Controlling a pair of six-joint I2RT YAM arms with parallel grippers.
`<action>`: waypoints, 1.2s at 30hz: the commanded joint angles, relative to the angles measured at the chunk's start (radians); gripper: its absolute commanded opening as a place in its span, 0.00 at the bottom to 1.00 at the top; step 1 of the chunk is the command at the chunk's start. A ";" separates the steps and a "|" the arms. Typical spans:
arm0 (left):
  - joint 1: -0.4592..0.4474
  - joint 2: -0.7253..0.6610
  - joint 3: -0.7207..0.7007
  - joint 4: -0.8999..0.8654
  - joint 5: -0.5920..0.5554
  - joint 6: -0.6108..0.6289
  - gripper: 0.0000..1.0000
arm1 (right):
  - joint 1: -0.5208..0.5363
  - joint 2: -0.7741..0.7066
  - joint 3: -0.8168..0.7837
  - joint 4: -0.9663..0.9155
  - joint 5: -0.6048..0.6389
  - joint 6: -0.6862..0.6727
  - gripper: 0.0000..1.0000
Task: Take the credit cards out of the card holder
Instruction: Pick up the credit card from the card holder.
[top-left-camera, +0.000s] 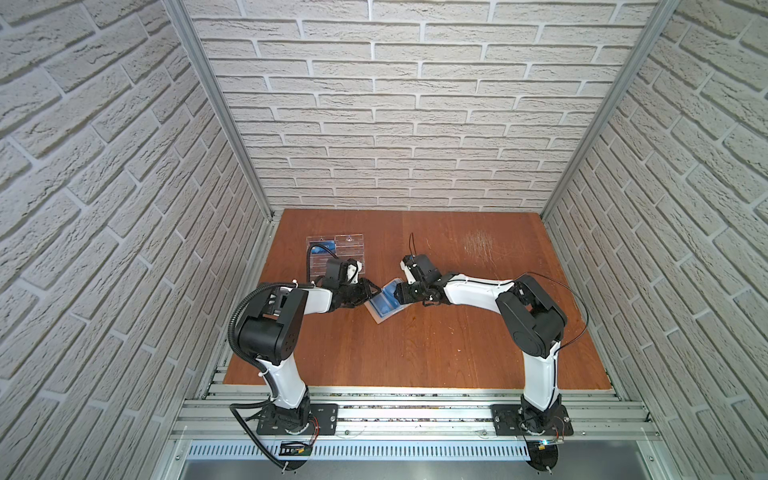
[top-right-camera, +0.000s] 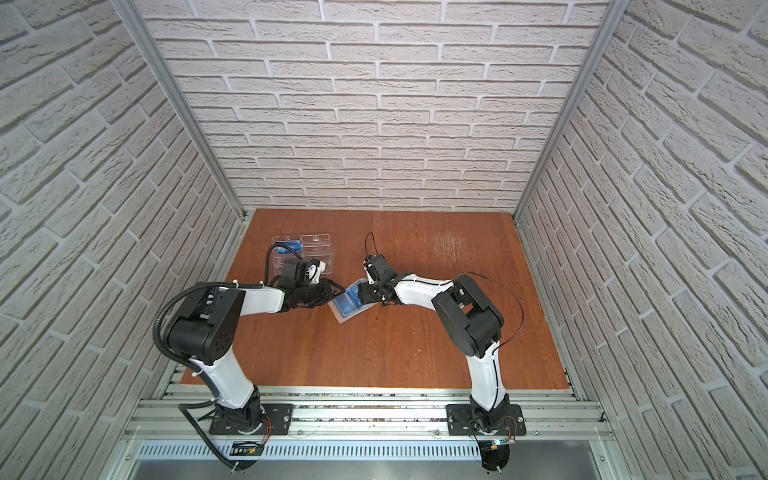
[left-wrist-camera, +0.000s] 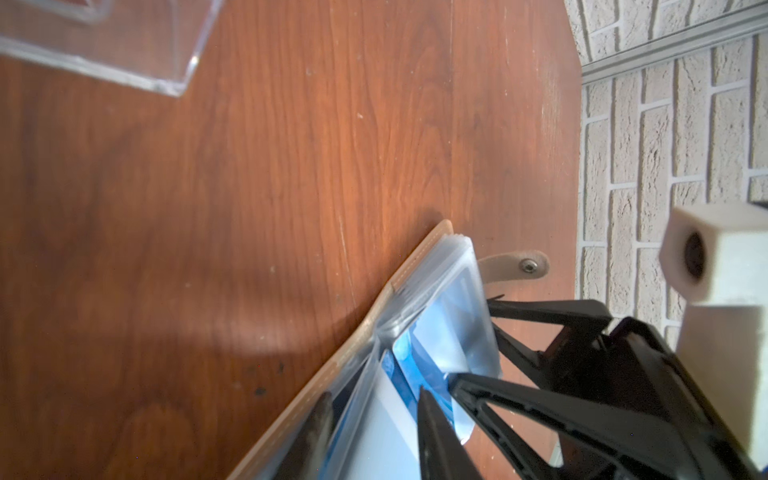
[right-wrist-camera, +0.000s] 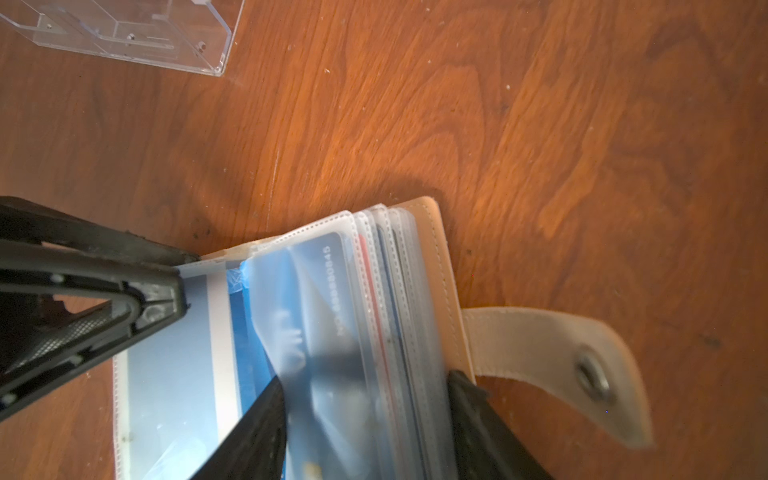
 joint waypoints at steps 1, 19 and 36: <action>-0.003 -0.030 -0.024 0.071 0.004 -0.019 0.32 | 0.019 0.082 -0.045 -0.065 -0.035 0.004 0.60; -0.065 -0.035 -0.045 0.223 -0.004 -0.152 0.27 | 0.010 0.031 -0.068 -0.038 -0.141 0.045 0.60; -0.134 0.011 0.029 0.265 -0.022 -0.216 0.27 | -0.047 -0.052 -0.142 -0.006 -0.230 0.063 0.60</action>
